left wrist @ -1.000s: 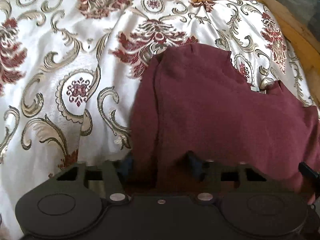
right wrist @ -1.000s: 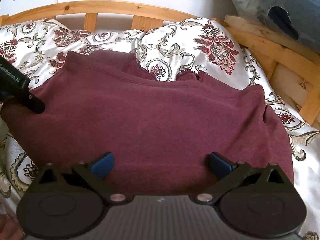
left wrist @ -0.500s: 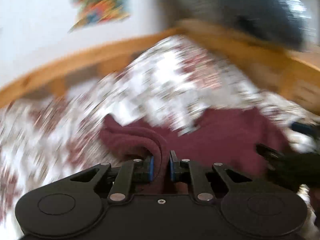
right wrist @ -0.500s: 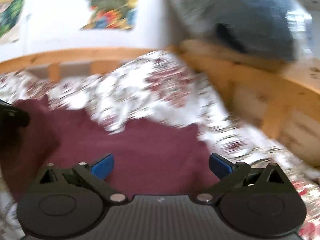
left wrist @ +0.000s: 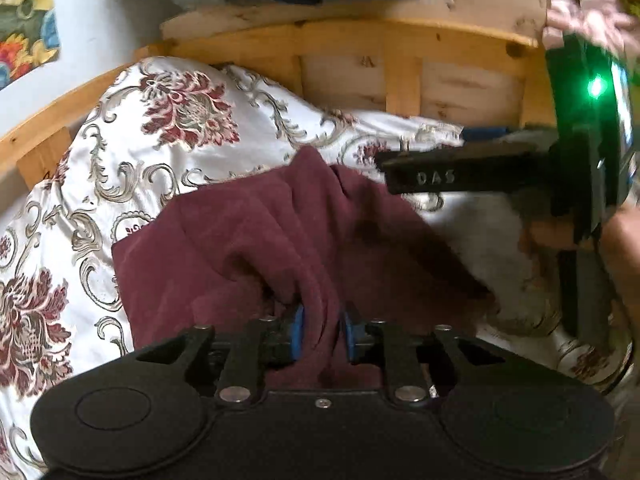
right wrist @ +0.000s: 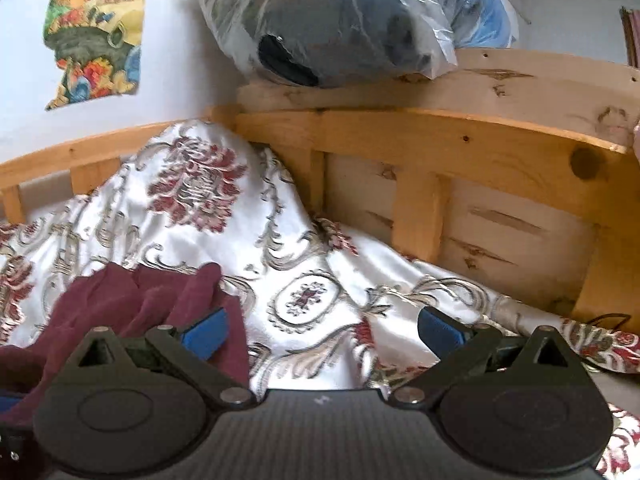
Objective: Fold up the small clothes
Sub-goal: 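Grasp the shirt edge with the left gripper while the right gripper grasps the other side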
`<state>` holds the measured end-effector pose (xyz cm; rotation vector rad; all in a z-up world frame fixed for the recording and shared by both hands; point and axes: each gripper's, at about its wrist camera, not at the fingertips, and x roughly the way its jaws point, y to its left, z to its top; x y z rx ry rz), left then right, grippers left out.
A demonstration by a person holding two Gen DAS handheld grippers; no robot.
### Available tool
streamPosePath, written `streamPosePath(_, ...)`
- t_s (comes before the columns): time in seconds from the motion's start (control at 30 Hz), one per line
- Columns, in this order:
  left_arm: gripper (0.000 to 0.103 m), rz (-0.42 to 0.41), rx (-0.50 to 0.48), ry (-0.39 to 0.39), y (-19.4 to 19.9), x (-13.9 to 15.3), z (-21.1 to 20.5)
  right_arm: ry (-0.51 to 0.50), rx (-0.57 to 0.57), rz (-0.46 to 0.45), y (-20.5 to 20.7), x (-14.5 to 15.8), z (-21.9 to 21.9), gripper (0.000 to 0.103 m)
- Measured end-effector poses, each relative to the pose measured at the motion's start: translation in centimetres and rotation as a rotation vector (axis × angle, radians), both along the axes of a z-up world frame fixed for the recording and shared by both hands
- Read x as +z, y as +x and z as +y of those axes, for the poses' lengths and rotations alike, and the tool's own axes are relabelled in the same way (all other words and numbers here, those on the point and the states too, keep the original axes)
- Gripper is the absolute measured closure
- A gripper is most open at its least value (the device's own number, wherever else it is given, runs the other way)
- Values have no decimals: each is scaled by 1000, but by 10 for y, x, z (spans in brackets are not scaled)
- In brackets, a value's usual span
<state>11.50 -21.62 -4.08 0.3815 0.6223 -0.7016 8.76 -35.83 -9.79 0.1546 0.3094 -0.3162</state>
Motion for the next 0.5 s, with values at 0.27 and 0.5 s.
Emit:
streamPosePath(0.27,21,-161,-69,-30,-46,18,10,227,207,-253,-7,17,3,0)
streamPosePath(0.5,6,-238,56,76,-51,3,17,448,457,-41,29,11,13,0)
